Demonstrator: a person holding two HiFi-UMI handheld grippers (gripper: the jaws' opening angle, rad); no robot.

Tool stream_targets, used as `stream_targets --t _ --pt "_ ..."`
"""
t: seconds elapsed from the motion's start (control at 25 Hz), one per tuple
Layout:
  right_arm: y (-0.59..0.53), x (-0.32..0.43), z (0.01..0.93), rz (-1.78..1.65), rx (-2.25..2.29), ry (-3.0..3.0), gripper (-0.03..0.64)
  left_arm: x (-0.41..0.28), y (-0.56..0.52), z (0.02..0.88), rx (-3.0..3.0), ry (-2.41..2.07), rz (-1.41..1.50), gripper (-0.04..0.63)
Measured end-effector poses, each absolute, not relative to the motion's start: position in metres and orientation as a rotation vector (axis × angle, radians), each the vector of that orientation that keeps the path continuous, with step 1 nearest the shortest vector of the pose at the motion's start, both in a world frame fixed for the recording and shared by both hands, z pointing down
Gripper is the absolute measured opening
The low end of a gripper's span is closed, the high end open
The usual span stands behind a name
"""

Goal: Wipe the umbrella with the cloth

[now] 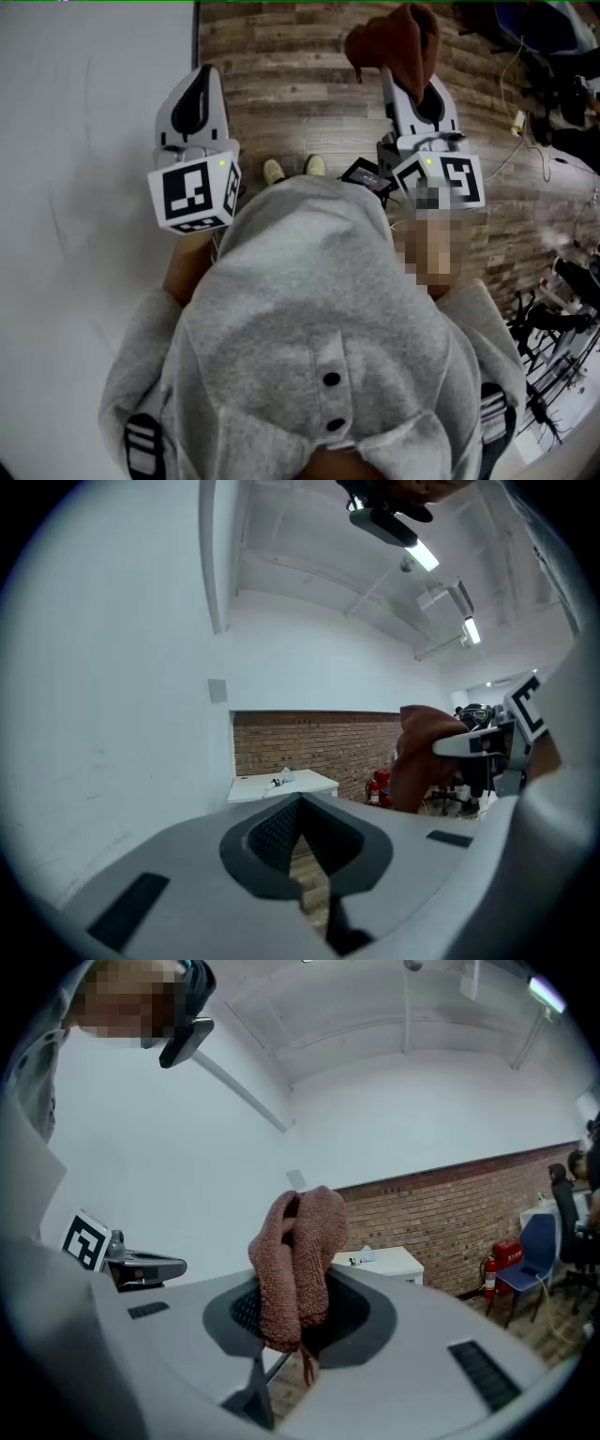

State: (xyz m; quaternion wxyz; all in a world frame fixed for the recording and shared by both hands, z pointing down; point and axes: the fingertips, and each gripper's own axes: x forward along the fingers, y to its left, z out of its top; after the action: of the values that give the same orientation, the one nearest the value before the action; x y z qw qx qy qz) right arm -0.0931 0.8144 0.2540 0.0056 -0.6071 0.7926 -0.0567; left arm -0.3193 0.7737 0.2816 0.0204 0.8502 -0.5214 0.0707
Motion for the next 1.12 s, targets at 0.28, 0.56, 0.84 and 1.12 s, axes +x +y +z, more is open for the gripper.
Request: stream_targets --t 0.28,0.56,0.84,1.12 --pt "0.829 -0.129 0.257 -0.159 -1.899 2.496 0.092 -0.347 0.791 0.284 2.642 -1.572 0.186 0.015" --pt "0.826 -0.161 0.261 -0.182 -1.879 2.473 0.094 -0.378 0.792 0.29 2.658 -1.547 0.16 0.015" --pt "0.832 -0.183 0.266 -0.157 -1.89 2.477 0.094 -0.397 0.791 0.301 2.667 -1.528 0.135 0.015" --pt "0.825 -0.183 0.264 -0.102 -1.837 2.533 0.094 -0.387 0.79 0.296 2.678 -1.534 0.122 0.015"
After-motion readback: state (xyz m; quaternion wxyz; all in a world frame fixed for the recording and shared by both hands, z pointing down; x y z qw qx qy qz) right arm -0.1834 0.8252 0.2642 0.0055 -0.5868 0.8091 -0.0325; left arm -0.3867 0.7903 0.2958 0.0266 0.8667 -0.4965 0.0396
